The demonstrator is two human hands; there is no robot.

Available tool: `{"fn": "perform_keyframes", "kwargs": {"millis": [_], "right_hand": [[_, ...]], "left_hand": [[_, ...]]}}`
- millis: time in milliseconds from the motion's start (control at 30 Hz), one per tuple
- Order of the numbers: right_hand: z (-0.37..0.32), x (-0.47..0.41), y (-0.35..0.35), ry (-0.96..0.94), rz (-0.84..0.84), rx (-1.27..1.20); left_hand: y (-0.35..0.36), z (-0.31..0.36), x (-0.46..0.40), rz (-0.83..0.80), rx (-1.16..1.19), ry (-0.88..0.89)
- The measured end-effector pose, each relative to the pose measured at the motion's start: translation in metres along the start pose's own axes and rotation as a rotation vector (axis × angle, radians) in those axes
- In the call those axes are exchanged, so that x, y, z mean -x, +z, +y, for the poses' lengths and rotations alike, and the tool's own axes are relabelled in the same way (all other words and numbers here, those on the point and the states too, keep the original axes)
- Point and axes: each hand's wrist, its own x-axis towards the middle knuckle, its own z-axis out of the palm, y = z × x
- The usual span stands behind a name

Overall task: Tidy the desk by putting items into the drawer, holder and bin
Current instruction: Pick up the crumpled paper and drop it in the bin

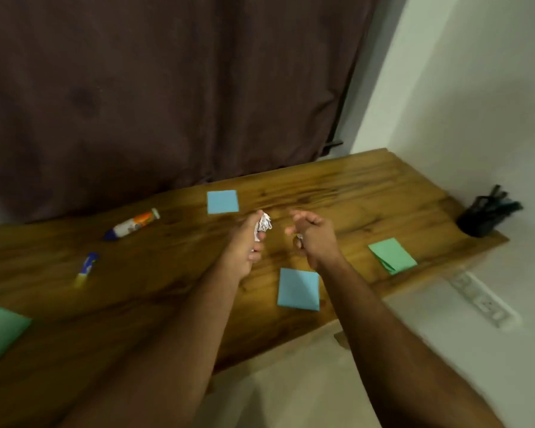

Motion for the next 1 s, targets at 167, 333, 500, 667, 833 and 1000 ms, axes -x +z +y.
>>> {"fn": "perform_keyframes", "kwargs": {"millis": [167,333,500,667,833,1000], "right_hand": [[-0.008,0.017,-0.061,-0.226,0.172,0.241],[-0.004,0.053,-0.113,-0.202,0.263,0.329],[0.034,0.101,-0.166,-0.04,0.176,0.007],[0.051,0.151,-0.222,0.043,0.237,-0.223],[0.054,0.178,-0.288,0.09,0.371,-0.146],[0.06,0.175,-0.334,0.095,0.437,-0.154]], "left_hand": [[0.067,-0.009,0.001,-0.198,-0.128,-0.029],[0.122,-0.036,0.012,-0.475,-0.301,-0.086],[0.161,-0.08,0.033,-0.774,-0.422,-0.17],[0.214,-0.127,0.059,-0.942,-0.575,-0.103],[0.272,-0.161,0.083,-1.043,-0.727,-0.015],[0.302,-0.187,0.083,-1.02,-0.785,-0.035]]}}
